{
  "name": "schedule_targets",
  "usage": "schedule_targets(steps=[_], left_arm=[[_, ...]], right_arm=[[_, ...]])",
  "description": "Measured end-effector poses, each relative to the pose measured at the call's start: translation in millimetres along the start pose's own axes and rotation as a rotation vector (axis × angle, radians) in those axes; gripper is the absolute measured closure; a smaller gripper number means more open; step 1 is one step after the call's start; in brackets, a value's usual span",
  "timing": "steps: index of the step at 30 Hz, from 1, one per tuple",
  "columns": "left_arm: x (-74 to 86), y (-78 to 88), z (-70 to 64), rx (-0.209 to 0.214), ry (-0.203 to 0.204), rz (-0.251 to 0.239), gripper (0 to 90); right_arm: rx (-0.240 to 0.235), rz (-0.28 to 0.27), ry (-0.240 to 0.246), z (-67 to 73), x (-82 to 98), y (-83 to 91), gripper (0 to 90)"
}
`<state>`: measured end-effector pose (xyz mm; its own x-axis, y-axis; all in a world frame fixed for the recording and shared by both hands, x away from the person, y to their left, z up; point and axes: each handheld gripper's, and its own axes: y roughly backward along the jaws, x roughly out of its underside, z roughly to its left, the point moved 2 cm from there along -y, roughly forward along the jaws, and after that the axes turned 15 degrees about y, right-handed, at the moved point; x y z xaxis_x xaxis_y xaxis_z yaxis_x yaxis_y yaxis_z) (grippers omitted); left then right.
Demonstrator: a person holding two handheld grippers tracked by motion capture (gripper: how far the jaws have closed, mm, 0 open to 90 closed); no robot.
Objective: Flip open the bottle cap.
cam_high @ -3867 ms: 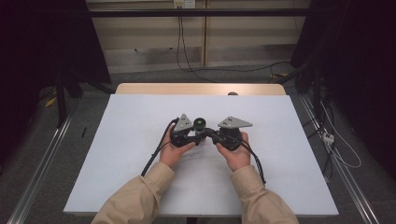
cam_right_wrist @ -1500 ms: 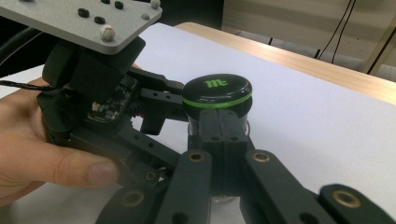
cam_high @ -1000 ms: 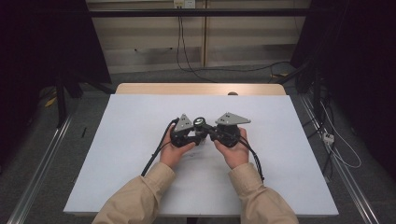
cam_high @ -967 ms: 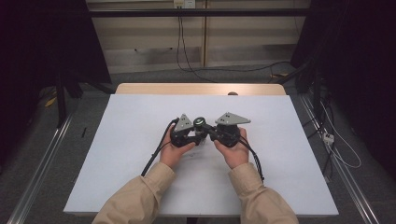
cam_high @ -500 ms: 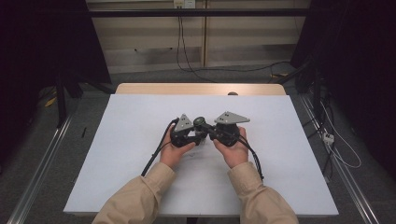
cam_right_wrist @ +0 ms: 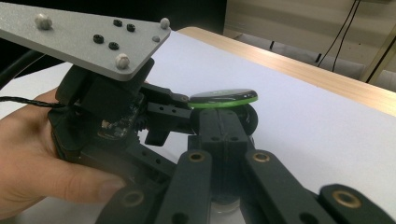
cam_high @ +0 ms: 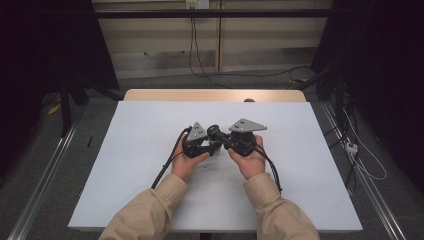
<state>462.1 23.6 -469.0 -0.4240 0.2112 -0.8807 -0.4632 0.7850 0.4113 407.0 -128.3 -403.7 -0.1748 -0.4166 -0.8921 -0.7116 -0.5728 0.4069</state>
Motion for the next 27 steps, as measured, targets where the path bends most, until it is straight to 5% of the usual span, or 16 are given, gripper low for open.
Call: schedule_targets(steps=[27], left_arm=[[0.0, -0.2, -0.2, -0.001, 0.005, -0.002, 53.5]], right_arm=[[0.001, 0.0, 0.008, 0.6, -6.5, -3.1, 90.0]])
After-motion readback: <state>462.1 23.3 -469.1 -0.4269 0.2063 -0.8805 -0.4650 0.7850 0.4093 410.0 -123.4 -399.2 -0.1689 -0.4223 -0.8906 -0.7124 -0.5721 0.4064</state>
